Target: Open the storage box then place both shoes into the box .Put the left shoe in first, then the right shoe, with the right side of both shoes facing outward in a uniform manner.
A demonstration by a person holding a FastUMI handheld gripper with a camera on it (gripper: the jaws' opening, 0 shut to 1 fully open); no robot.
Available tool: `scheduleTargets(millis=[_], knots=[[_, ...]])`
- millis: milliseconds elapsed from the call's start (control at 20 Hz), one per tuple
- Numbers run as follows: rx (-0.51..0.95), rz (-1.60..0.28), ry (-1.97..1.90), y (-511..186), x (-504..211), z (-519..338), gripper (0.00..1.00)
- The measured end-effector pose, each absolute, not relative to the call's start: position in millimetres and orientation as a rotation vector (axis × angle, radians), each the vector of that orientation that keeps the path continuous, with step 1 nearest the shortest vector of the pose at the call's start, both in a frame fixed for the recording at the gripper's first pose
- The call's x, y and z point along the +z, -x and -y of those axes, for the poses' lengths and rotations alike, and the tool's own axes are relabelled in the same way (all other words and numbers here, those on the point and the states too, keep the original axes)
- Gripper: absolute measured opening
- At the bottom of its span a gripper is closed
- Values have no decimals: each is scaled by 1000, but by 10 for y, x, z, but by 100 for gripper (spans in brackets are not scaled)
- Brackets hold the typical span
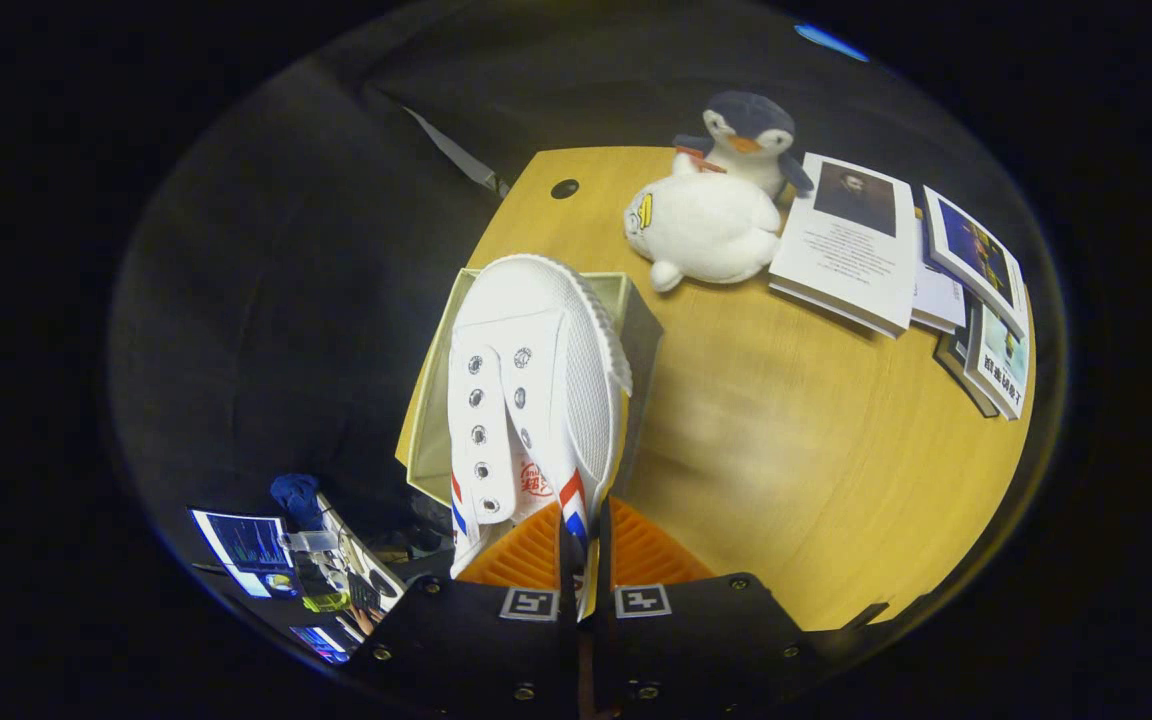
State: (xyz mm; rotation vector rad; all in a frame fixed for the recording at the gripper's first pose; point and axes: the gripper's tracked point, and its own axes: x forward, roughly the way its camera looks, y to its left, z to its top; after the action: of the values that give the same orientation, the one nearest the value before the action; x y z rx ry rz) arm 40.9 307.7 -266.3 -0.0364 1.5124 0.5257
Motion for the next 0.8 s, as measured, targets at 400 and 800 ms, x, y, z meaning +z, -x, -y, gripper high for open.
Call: scheduleTargets(millis=[400,800], knots=[[533,-1536,124,-480,-2920,-3552,6],[563,-1524,103,-545,-2984,-3747,25]])
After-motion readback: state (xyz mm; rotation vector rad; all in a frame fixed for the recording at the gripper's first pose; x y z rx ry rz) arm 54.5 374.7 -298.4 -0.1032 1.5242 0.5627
